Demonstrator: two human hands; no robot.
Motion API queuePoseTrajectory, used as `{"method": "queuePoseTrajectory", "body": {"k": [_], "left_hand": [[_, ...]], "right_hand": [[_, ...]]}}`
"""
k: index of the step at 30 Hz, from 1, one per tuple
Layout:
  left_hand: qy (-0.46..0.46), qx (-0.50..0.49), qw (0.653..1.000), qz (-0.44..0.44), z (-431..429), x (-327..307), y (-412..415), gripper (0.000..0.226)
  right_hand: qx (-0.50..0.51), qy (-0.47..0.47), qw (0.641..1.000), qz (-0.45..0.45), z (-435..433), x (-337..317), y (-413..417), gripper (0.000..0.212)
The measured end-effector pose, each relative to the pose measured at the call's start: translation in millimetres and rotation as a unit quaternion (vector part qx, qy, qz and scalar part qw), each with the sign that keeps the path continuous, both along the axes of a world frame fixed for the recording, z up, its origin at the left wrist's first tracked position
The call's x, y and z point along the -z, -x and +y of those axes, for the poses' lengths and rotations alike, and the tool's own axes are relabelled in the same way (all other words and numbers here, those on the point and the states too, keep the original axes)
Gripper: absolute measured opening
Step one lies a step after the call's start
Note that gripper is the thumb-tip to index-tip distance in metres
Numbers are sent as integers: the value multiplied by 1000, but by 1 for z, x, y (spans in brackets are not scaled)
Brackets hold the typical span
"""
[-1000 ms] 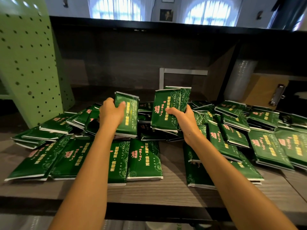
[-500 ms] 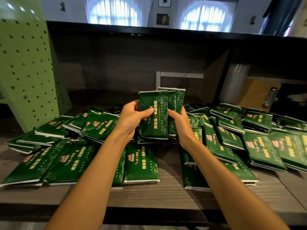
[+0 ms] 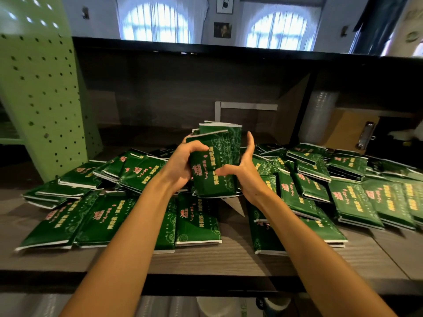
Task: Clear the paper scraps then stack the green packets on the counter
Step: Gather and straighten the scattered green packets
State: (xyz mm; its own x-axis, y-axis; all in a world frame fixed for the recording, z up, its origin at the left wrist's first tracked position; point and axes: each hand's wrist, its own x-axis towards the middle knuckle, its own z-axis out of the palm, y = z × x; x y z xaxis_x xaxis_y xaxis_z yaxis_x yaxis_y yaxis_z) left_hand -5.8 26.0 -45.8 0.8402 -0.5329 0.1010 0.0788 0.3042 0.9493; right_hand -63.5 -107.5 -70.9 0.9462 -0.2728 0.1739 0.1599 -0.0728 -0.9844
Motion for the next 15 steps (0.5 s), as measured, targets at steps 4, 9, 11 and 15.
{"method": "queuePoseTrajectory", "body": {"k": [4, 9, 11, 15], "left_hand": [[-6, 19, 998, -65, 16, -2, 12, 67], [-63, 41, 988, -132, 29, 20, 30, 102], [-84, 50, 984, -152, 29, 27, 36, 113], [-101, 31, 982, -154, 28, 26, 44, 126]], "right_hand": [[-61, 13, 998, 20, 4, -4, 6, 125], [-125, 61, 989, 58, 5, 2, 23, 101], [-116, 66, 989, 60, 5, 5, 31, 99], [-96, 48, 992, 58, 6, 12, 41, 107]]}}
